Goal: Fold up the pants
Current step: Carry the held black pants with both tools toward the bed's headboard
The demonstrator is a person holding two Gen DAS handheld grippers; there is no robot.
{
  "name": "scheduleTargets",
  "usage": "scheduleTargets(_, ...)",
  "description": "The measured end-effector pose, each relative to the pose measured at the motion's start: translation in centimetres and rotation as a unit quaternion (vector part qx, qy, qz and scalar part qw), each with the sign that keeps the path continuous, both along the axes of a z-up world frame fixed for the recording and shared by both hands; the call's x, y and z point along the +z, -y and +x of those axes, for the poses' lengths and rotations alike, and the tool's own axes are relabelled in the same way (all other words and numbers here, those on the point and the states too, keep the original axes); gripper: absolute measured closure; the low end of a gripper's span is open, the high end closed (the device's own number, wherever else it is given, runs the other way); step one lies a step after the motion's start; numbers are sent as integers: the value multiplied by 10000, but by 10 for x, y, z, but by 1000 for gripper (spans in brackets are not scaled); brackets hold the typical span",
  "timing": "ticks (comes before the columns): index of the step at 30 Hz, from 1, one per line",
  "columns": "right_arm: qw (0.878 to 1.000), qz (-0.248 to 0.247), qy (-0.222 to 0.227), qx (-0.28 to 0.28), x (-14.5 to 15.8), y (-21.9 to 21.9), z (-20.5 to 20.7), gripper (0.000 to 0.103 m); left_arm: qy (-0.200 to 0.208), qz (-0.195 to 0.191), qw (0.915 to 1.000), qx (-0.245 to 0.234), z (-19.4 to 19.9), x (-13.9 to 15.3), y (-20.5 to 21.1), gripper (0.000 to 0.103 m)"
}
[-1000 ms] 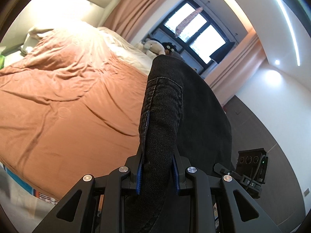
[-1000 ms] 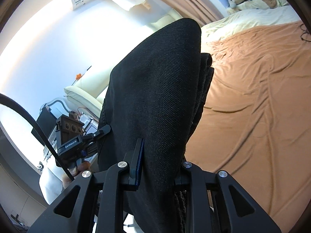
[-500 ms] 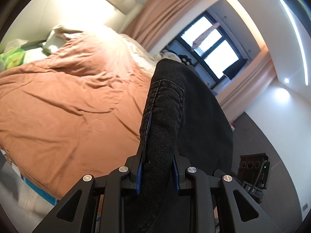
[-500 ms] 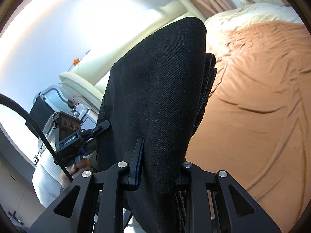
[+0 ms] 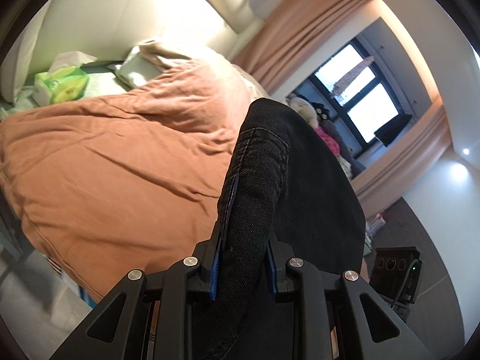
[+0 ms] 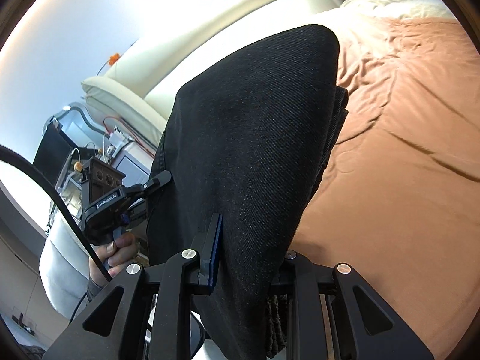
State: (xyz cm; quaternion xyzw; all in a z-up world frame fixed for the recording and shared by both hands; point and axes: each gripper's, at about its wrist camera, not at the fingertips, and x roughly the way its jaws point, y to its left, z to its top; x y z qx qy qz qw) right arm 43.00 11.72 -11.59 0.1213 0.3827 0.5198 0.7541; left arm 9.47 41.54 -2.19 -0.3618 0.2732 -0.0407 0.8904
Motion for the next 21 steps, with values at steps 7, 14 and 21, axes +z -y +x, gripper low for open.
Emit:
scheduleTargets(7, 9997, -28, -146, 212, -11, -53, 23, 84, -230, 263, 9990, 267, 19, -4, -49, 77)
scheduleTargets(14, 9994, 58, -205, 269, -15, -88, 40, 84, -489, 550, 9967, 352, 46, -6, -93, 77)
scheduleTargets(21, 9993, 144, -273, 216, -24, -117, 57, 84, -701, 805, 9931, 482, 80, -12, -128, 77)
